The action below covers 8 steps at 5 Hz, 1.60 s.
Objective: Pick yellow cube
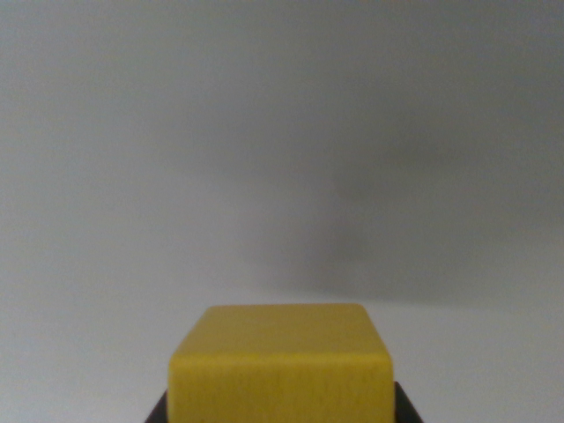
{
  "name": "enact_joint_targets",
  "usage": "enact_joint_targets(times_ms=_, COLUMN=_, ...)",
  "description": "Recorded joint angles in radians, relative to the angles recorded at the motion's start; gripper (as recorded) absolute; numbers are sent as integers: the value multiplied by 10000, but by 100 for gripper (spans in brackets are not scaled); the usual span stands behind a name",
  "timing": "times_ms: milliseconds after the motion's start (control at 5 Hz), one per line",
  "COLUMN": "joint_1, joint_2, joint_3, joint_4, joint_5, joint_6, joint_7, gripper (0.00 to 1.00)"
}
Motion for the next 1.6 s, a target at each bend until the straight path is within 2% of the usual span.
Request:
enact_joint_targets(times_ms=200, joint_1=4, joint_2=-193, joint_3=-9, joint_4=244, joint_5=-26, joint_6=436, joint_7=30, gripper=100)
enact_joint_targets(times_ms=400, joint_1=4, joint_2=-193, joint_3=-9, joint_4=244, joint_5=-26, joint_6=436, joint_7=30, gripper=100)
enact_joint_targets(times_ms=600, joint_1=8, joint_2=-394, joint_3=-18, joint_4=500, joint_5=-53, joint_6=892, joint_7=61, gripper=100)
enact_joint_targets(times_ms=800, joint_1=8, joint_2=-394, joint_3=-18, joint_4=500, joint_5=-53, joint_6=892, joint_7=61, gripper=100)
enact_joint_targets(times_ms=1000, joint_1=12, joint_2=-591, joint_3=-27, joint_4=749, joint_5=-80, joint_6=1337, joint_7=92, gripper=100)
enact_joint_targets(times_ms=1200, joint_1=12, joint_2=-591, joint_3=-27, joint_4=749, joint_5=-80, joint_6=1337, joint_7=92, gripper=100)
enact_joint_targets(times_ms=1400, joint_1=17, joint_2=-803, joint_3=-37, joint_4=1018, joint_5=-109, joint_6=1818, joint_7=125, gripper=100)
enact_joint_targets(times_ms=1600, joint_1=17, joint_2=-803, joint_3=-37, joint_4=1018, joint_5=-109, joint_6=1818, joint_7=125, gripper=100)
